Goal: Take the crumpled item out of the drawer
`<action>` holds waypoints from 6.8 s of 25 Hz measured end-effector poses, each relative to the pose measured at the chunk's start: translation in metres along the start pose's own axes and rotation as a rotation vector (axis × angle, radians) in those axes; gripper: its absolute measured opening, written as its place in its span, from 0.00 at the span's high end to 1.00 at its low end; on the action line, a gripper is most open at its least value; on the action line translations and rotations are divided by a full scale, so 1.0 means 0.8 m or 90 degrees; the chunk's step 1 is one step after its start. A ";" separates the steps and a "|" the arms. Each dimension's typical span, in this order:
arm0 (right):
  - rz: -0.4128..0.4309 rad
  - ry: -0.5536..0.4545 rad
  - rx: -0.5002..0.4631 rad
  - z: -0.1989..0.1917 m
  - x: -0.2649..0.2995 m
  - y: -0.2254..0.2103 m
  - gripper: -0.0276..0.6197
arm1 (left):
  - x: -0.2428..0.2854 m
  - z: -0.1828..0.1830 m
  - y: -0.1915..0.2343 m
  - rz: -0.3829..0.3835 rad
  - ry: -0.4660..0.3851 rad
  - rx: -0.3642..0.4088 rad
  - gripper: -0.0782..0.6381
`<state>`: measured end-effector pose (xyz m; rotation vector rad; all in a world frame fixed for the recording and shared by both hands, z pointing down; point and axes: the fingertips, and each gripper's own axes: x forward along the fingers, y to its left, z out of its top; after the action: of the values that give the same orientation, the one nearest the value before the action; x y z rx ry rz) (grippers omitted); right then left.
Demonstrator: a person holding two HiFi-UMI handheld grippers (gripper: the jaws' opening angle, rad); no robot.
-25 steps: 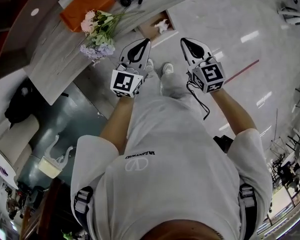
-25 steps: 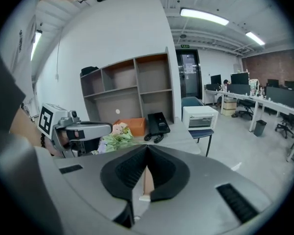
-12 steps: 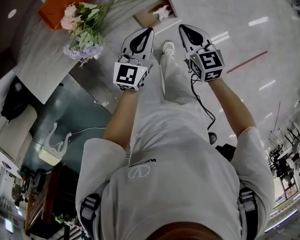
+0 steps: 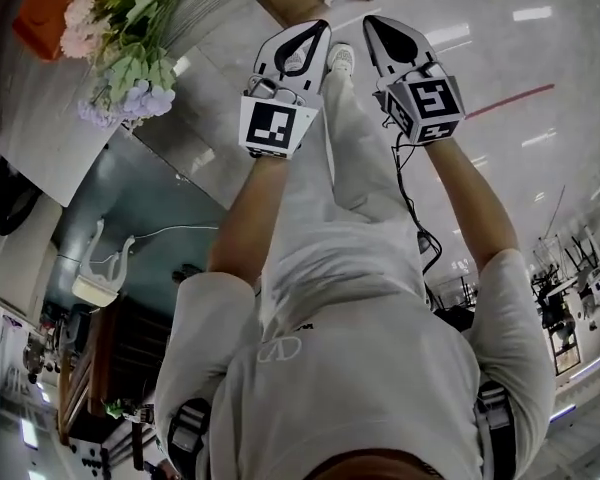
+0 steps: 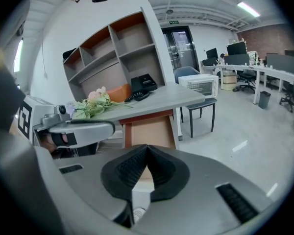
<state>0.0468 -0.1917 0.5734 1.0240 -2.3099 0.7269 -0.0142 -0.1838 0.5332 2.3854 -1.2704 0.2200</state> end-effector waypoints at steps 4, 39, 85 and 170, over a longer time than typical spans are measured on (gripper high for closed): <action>-0.005 -0.011 -0.001 -0.015 0.023 -0.007 0.95 | 0.016 -0.030 0.007 -0.004 0.011 -0.007 0.89; -0.016 0.047 -0.021 -0.110 0.125 -0.036 0.85 | 0.052 -0.116 0.028 0.024 0.025 -0.043 0.89; -0.099 0.160 -0.166 -0.127 0.165 -0.048 0.71 | 0.046 -0.120 0.039 0.018 0.025 -0.076 0.89; -0.153 -0.018 -0.043 0.032 -0.009 -0.008 0.88 | 0.004 0.013 0.011 0.045 -0.022 -0.041 0.89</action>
<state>0.0503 -0.2083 0.5518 1.2607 -2.1691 0.5383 -0.0207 -0.1951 0.5272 2.3023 -1.3585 0.1579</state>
